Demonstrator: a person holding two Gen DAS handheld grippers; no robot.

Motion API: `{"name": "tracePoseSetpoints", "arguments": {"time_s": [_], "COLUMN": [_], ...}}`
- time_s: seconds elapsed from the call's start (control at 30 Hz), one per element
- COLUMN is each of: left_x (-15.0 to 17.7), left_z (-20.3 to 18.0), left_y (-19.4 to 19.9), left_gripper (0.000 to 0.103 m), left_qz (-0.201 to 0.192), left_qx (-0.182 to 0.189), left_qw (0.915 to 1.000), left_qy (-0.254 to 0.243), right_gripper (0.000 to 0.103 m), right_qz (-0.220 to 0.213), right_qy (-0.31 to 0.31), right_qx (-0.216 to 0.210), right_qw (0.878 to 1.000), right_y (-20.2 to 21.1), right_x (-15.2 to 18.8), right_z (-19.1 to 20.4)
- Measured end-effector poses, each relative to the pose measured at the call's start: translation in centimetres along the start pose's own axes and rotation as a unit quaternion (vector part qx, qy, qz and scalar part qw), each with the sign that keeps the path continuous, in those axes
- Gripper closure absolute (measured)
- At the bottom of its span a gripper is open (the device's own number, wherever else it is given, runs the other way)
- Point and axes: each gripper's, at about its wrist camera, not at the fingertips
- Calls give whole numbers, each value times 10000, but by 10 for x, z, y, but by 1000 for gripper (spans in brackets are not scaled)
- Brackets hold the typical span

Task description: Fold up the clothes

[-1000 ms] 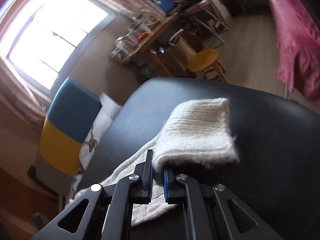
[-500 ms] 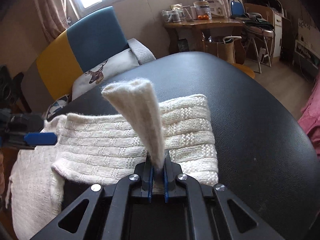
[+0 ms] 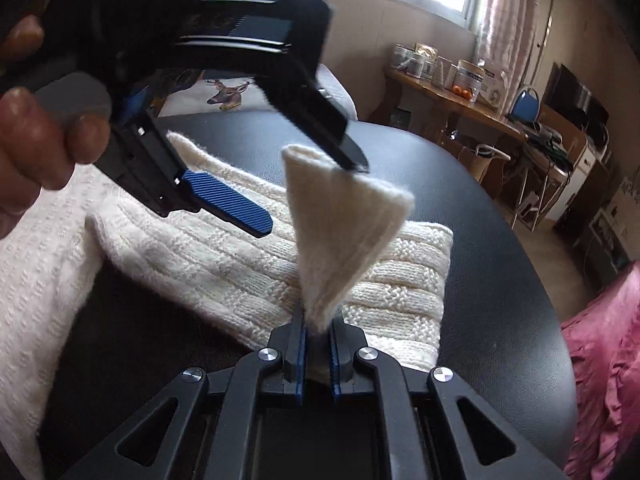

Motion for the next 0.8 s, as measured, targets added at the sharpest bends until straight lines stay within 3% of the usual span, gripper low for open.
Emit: {"name": "tracePoseSetpoints", "arguments": {"time_s": [0.13,0.27,0.33,0.47,0.5,0.57,0.63,0.7,0.8], "left_x": [3,7,6,12,13,15,17,19,17], "left_z": [7,6,6,12,13,7,-2,-13,-28], "left_y": [6,14,14,-2,-7,-15,-16,-14,7], "left_gripper": [32,30,26,28,33,56,91,94,95], "left_qz": [16,-101,-113,41,79,130,86,-17,-378], "left_qx": [80,499,420,285,247,23,-305,-647,-847], "left_qw": [10000,9987,9991,9995,9995,9999,9987,9949,9906], "left_qy": [19,58,6,155,176,-57,-411,-775,-1004], "right_gripper": [94,93,93,93,93,92,90,81,81], "right_qz": [-39,-73,-89,-108,-113,-132,-150,-178,-232], "right_qy": [162,440,503,530,535,569,552,507,218], "right_qx": [88,243,276,314,323,369,394,391,318], "right_qw": [9998,9987,9983,9980,9980,9976,9976,9978,9990], "right_y": [-2,-4,-5,-5,-4,-4,-3,0,13], "right_x": [2,4,5,6,6,6,6,5,3], "right_z": [1,10,12,13,13,15,15,13,3]}}
Point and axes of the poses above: each gripper's, at about its wrist camera, not at the fingertips, and y roughly against the way its jaws point, z to its left, x to its underside, and after that the axes turned 12 degrees about -y, right-handed
